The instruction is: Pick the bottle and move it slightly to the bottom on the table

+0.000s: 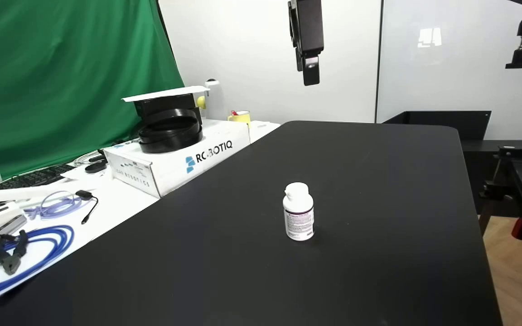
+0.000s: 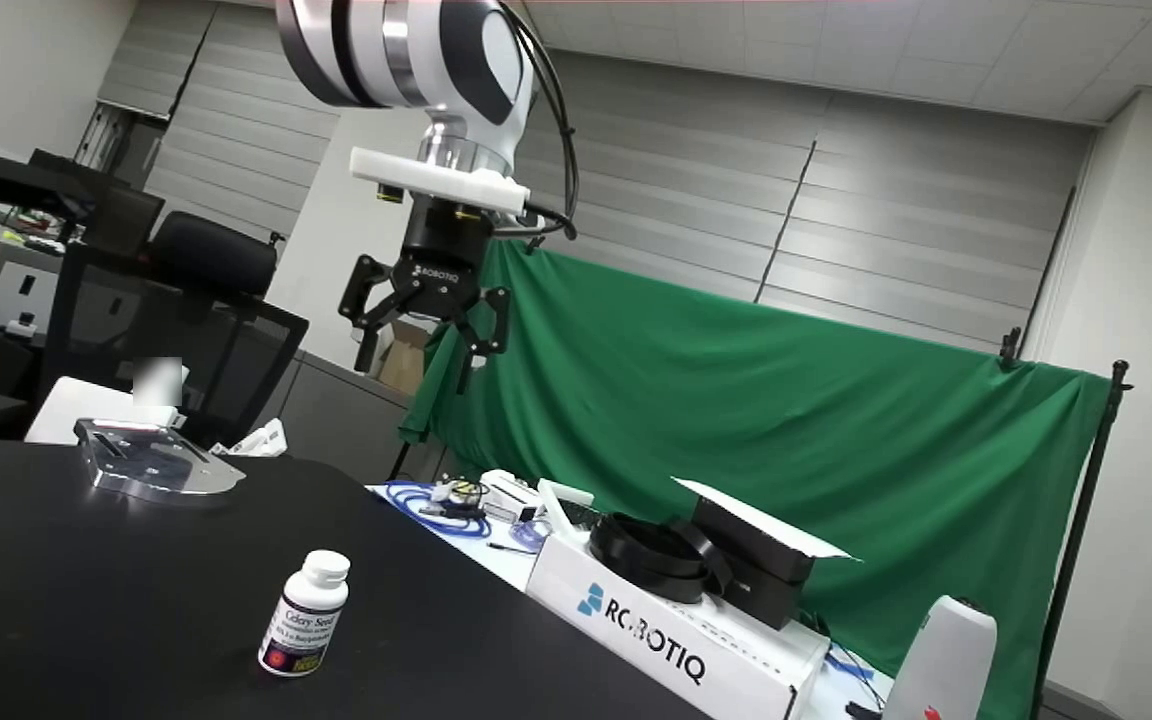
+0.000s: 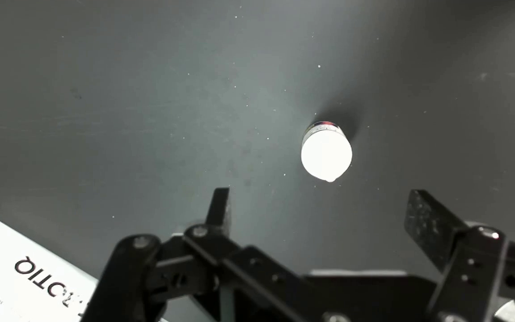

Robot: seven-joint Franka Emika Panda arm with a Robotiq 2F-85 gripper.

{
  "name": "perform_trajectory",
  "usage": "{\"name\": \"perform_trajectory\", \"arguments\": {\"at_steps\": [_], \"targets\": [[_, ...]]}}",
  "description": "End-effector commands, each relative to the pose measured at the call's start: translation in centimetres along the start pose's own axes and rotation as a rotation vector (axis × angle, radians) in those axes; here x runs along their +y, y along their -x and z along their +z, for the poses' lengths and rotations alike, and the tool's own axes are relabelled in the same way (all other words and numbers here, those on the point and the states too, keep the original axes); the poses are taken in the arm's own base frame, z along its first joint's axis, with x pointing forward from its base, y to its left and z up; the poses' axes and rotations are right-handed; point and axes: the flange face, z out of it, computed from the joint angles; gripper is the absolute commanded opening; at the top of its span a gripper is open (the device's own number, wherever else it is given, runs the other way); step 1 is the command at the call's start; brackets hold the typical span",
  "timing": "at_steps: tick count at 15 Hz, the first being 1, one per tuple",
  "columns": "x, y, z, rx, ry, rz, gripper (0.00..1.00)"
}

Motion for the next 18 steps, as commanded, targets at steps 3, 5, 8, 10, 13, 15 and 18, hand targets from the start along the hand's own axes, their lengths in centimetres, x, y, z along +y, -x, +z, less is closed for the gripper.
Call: {"name": "perform_trajectory", "arguments": {"at_steps": [3, 5, 8, 10, 13, 15, 18], "targets": [[0.1, -0.1, -0.2, -0.002, 0.0, 0.001, 1.0], [0.5, -0.7, 0.1, -0.001, 0.0, 0.006, 1.0], [1.0, -2.5, 1.1, 0.027, 0.018, 0.009, 1.0], [1.1, -3.3, 2.0, 0.052, -0.001, -0.006, 1.0], [0.6, -4.4, 4.4, 0.081, -0.02, -0.013, 1.0], [-0.5, -4.2, 5.8, 0.088, -0.023, -0.014, 1.0], [-2.3, -3.7, 7.7, 0.105, -0.03, -0.023, 1.0]]}}
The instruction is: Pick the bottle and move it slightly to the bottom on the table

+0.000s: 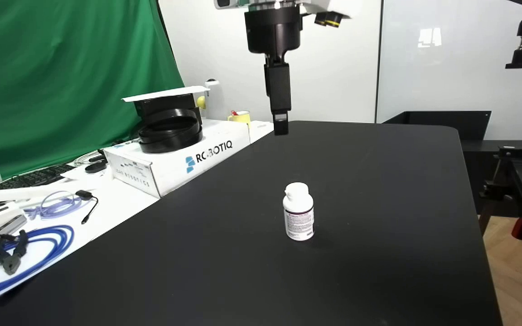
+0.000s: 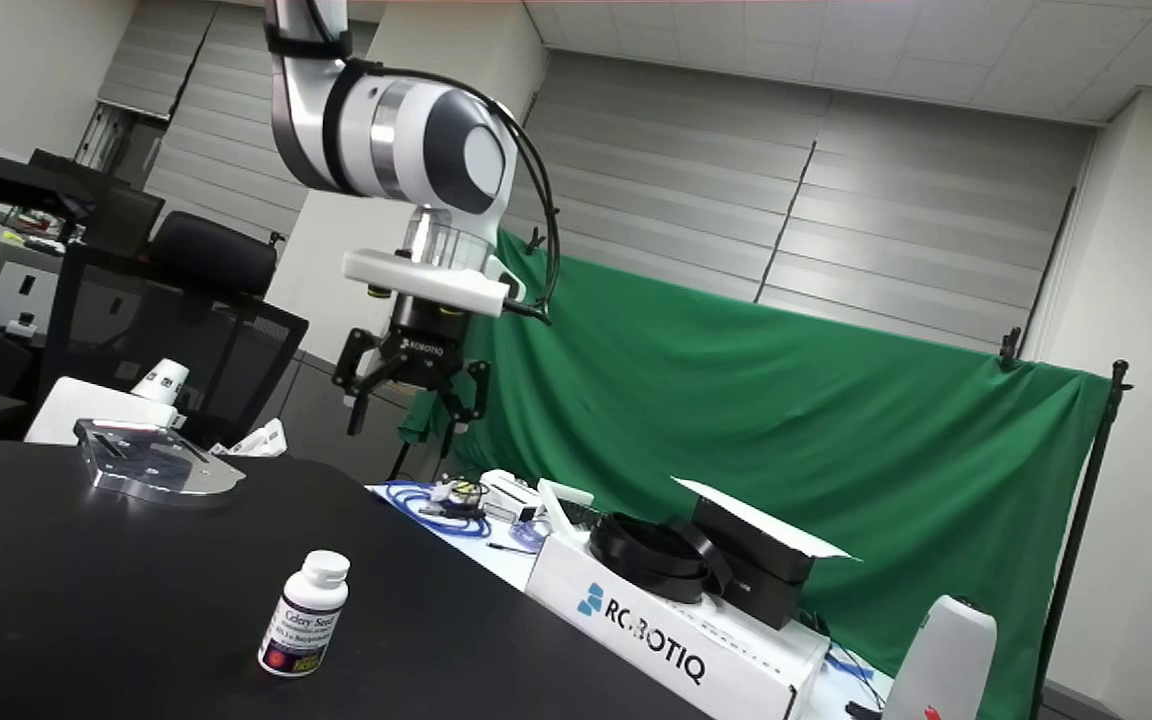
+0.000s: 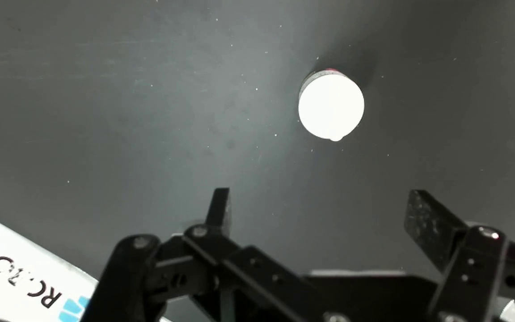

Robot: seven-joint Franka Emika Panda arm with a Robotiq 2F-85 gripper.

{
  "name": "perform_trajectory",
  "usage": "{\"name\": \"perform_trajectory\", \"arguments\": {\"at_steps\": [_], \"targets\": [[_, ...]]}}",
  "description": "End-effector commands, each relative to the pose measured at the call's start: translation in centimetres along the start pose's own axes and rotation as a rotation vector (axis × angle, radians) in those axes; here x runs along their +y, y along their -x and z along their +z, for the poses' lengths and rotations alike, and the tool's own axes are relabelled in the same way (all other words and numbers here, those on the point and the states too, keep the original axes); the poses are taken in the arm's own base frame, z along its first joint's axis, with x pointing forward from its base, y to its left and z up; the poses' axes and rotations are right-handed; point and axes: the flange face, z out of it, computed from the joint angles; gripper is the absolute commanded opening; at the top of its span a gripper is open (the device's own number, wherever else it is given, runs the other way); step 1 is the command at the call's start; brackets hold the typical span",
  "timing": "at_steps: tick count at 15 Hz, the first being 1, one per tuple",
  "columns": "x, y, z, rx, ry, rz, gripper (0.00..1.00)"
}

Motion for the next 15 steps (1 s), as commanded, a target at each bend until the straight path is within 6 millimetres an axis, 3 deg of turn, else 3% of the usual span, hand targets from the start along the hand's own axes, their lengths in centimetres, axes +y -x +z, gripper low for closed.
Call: {"name": "perform_trajectory", "arguments": {"at_steps": [1, 7, 15], "targets": [[-1.9, 0.6, 1.7, 0.027, -0.012, 0.01, 1.0], [-2.9, 2.3, 5.1, 0.022, -0.032, 0.014, 1.0], [-1.3, 3.9, 8.9, 0.039, -0.039, 0.057, 1.0]]}}
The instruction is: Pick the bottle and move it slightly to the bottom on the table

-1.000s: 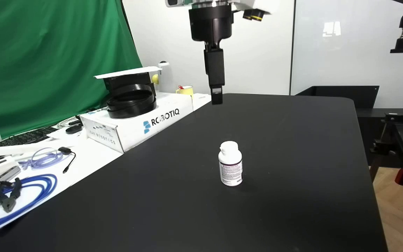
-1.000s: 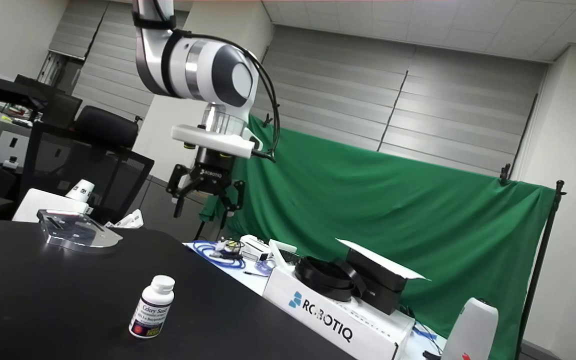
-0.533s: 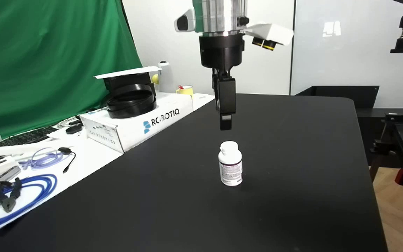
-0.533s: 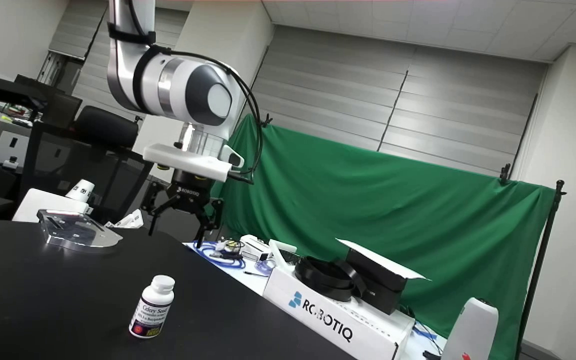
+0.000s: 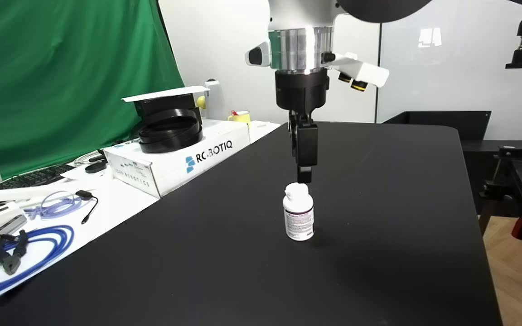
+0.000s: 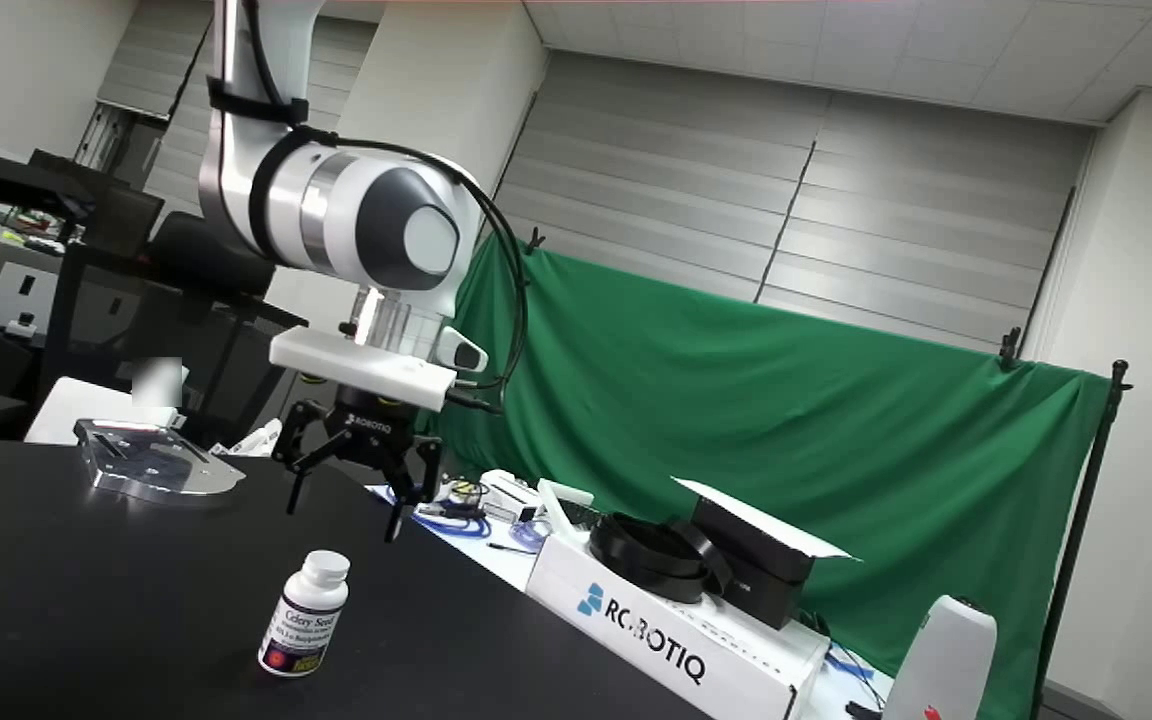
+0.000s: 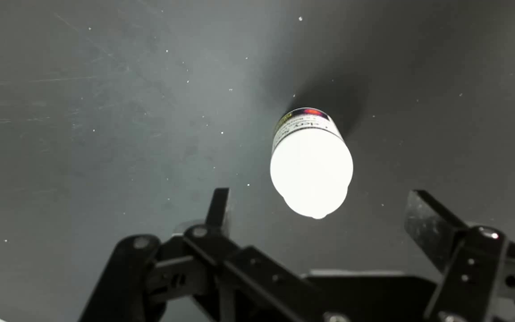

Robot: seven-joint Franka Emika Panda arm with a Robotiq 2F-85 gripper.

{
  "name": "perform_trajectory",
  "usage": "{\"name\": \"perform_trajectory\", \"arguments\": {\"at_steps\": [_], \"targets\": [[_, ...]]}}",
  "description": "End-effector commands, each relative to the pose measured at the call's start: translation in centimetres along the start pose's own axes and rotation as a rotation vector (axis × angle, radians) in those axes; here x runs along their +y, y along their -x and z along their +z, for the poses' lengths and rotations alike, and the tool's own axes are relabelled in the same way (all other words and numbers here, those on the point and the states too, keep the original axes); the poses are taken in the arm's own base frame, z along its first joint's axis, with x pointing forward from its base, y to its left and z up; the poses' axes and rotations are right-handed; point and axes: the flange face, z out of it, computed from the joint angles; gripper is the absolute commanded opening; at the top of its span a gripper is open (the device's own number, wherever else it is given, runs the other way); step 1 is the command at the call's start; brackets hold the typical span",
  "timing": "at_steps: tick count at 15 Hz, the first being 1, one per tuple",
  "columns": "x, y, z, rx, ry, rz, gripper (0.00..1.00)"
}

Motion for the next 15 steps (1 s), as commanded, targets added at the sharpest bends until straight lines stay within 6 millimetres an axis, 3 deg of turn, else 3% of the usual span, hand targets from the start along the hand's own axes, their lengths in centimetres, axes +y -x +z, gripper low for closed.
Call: {"name": "perform_trajectory", "arguments": {"at_steps": [1, 8, 9, 11, 15], "targets": [[0.7, 0.4, 1.5, 0.019, -0.004, 0.041, 1.0], [0.0, 0.2, 3.5, 0.038, -0.009, 0.041, 1.0], [0.1, 0.2, 3.7, 0.045, -0.004, 0.045, 0.75], [0.0, 0.3, 4.1, 0.04, -0.011, 0.055, 0.68], [-0.2, 0.4, 4.4, 0.033, -0.014, 0.063, 0.39]]}}
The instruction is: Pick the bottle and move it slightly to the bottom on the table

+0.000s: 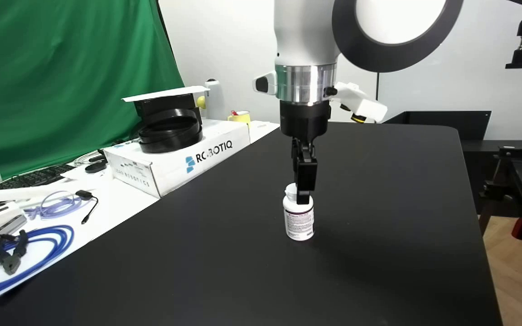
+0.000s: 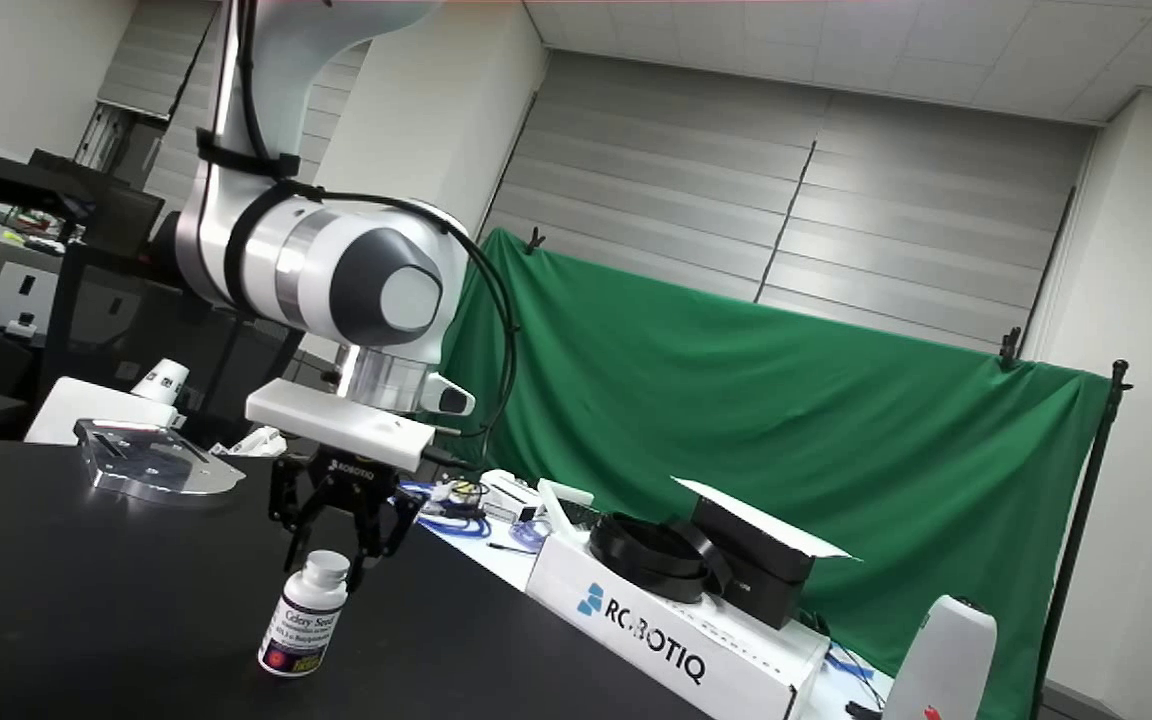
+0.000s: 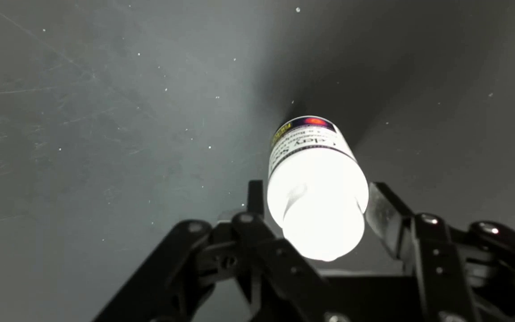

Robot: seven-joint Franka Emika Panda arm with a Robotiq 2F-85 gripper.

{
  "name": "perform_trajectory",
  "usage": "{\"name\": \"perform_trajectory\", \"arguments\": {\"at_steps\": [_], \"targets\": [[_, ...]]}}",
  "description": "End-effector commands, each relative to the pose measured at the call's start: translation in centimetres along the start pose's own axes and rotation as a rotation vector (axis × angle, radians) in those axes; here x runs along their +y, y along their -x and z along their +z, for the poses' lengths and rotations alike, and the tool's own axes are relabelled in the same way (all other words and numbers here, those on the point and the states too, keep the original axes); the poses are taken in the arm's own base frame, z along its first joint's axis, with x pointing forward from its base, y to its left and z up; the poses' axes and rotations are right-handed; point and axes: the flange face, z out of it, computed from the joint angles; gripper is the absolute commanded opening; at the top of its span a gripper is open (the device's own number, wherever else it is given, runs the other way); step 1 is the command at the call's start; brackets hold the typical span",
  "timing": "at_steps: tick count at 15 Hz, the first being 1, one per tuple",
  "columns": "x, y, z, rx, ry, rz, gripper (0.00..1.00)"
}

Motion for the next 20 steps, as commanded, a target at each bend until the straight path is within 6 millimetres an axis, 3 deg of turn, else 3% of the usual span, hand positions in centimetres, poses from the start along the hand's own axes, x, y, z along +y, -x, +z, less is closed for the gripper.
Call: {"name": "perform_trajectory", "arguments": {"at_steps": [1, 3, 8, 12, 16, 20], "targets": [[-0.1, -0.2, 0.1, 0.003, 0.005, 0.037, 0.33], [0.0, -0.2, -0.3, -0.003, 0.007, 0.049, 0.19], [0.8, -0.3, -2.7, -0.021, 0.031, 0.067, 0.19], [1.1, 0.3, -6.3, -0.072, 0.07, 0.082, 0.19], [-0.6, 1.8, -9.5, -0.114, 0.107, 0.078, 0.19], [-3.0, 4.9, -11.2, -0.119, 0.112, 0.129, 0.19]]}}
